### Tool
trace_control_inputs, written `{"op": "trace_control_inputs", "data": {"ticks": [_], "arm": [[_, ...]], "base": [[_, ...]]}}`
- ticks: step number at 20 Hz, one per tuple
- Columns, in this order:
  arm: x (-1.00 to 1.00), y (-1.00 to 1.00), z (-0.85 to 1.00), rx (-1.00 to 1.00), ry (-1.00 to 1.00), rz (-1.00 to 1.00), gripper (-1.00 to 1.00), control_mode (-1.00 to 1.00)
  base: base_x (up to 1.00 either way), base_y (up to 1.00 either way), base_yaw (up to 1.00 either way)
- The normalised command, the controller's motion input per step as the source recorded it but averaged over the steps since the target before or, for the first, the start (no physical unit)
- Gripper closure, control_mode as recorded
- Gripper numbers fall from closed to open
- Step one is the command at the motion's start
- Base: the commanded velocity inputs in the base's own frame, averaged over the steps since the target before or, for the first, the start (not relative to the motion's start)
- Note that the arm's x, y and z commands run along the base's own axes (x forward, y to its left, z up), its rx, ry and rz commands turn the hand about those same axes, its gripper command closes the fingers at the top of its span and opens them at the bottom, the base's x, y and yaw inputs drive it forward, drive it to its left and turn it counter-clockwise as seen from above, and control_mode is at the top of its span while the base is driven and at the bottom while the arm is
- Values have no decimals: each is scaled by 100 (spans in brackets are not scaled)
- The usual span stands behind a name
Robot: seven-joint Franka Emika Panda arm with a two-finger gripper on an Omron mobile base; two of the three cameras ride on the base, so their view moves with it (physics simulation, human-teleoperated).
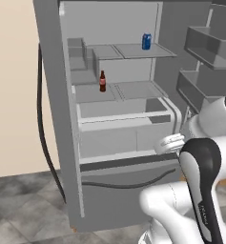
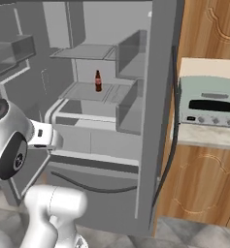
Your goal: Open the fridge, grab two sodas, and place both sodas inside the bowl with ice on the dining counter.
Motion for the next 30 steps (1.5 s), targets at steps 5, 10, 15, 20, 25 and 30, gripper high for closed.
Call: {"op": "trace_control_inputs", "data": {"ticks": [5,10,15,20,25,30], "arm": [[0,0,0,0,0,0,-100,100],[0,0,0,0,0,0,-100,100],[0,0,0,0,0,0,-100,100],[0,0,0,0,0,0,-100,100],[0,0,0,0,0,0,-100,100],[0,0,0,0,0,0,-100,100]], "base": [[43,51,-16],[43,1,-10],[49,-13,-7],[60,-18,-4],[71,-20,-1],[64,-24,0]]}}
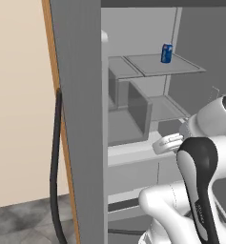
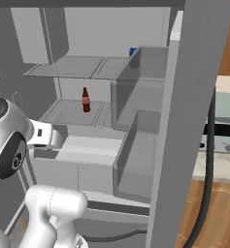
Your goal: Open the fridge, grab two sodas, and place both sodas inside the bowl with ice on the dining counter.
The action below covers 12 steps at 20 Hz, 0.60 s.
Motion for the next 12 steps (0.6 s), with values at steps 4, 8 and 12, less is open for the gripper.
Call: {"op": "trace_control_inputs", "data": {"ticks": [4,8,12], "arm": [[0,0,0,0,0,0,-100,100],[0,0,0,0,0,0,-100,100],[0,0,0,0,0,0,-100,100]], "base": [[49,-48,0],[7,-52,0],[0,-49,0]]}}
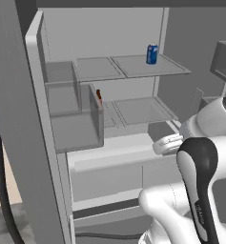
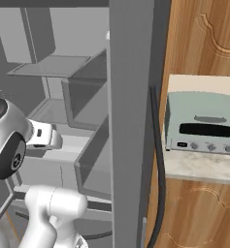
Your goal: Open the fridge, grab two sodas, and place both sodas inside the bowl with ice on the dining counter.
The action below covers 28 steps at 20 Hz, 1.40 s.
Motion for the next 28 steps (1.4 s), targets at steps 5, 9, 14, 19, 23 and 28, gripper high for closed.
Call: {"op": "trace_control_inputs", "data": {"ticks": [5,9,14,19,23,28], "arm": [[0,0,0,0,0,0,-100,100],[0,0,0,0,0,0,-100,100],[0,0,0,0,0,0,-100,100],[28,40,-18,0,-26,-1,-100,-100],[6,20,-1,6,-50,0,-100,-100],[40,5,-4,10,-29,0,-100,-100]], "base": [[47,-1,0],[75,22,0],[77,37,0],[0,0,0],[0,0,0],[0,0,0]]}}
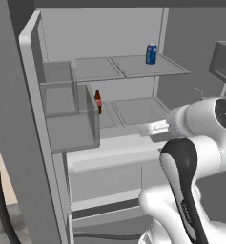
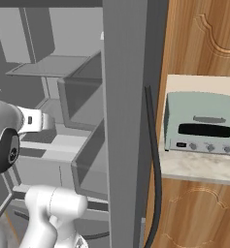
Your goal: Open the fridge, grab two sodas, and place both sodas inside the bowl with ice on the dining counter.
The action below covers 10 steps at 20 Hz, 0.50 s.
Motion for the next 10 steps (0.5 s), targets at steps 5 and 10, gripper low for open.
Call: {"op": "trace_control_inputs", "data": {"ticks": [5,10], "arm": [[60,21,-30,7,-19,0,-100,-100],[59,30,-33,4,-19,0,-100,-100]], "base": [[0,0,0],[0,0,0]]}}
